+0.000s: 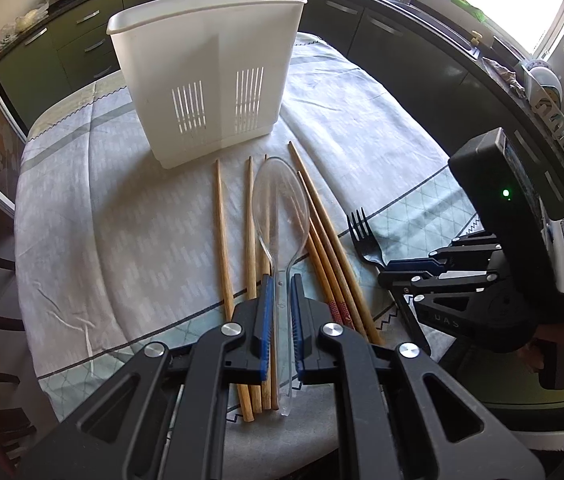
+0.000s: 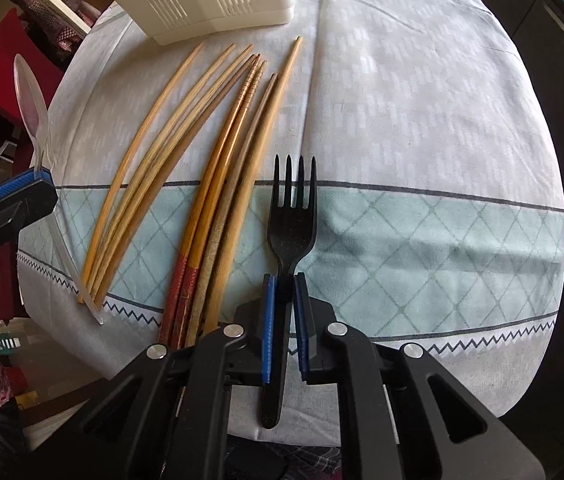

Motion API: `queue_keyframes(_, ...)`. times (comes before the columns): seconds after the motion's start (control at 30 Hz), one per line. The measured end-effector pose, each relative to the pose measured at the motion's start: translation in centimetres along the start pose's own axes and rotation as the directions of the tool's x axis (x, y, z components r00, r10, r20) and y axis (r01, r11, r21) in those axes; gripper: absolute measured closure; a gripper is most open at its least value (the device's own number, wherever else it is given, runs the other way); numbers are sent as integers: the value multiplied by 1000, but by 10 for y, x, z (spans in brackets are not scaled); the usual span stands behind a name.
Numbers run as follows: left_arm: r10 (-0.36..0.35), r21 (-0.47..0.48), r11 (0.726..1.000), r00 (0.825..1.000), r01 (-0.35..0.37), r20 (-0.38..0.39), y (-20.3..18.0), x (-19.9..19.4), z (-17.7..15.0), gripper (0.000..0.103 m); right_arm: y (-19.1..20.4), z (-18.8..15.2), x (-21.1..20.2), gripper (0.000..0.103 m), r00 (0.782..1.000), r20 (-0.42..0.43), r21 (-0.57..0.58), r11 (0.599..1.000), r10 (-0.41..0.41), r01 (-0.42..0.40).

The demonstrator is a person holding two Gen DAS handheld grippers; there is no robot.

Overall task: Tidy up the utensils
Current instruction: 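Lift the clear spoon off the table with the left gripper while the right gripper holds the fork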

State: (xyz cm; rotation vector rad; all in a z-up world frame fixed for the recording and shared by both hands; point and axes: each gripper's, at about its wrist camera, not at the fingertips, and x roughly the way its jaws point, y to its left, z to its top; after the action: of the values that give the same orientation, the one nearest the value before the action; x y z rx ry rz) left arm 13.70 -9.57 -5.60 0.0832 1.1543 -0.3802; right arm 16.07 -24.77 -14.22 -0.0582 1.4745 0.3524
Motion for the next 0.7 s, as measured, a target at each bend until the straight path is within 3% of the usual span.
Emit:
queue_keyframes(0.1, 1, -13, 1000, 1000, -1, 6, 0, -1, 3, 94, 10, -1, 2, 81, 1000, 11, -46, 999, -16, 17)
queue_keyframes(0.13, 1, -17, 1000, 1000, -1, 10, 0, -1, 4, 94, 14, -2, 3, 82, 999, 22, -66, 997, -43, 44)
queue_keyframes(0.17, 1, -18, 1000, 1000, -1, 12, 0, -2, 5, 94, 16, -3, 4, 92, 997, 37, -76, 995, -61, 63)
queue_keyframes(0.2, 1, -19, 1000, 1000, -1, 14, 0, -2, 6, 94, 17, -3, 4, 93, 998, 44, -76, 996, -54, 57)
queue_keyframes(0.37, -2, -18, 1000, 999, 2, 32, -3, -10, 8, 94, -1, -6, -2, 93, 992, 109, -23, 998, 64, -62)
queue_keyframes(0.53, 8, -18, 1000, 999, -7, 48, -4, -15, 12, 94, -16, -16, -21, 93, 961, 228, 0, 987, 156, -160)
queue_keyframes(0.7, -9, -76, 997, 995, 2, -95, 1, 25, 13, 94, -32, -28, -30, 93, 950, 246, -2, 981, 190, -196)
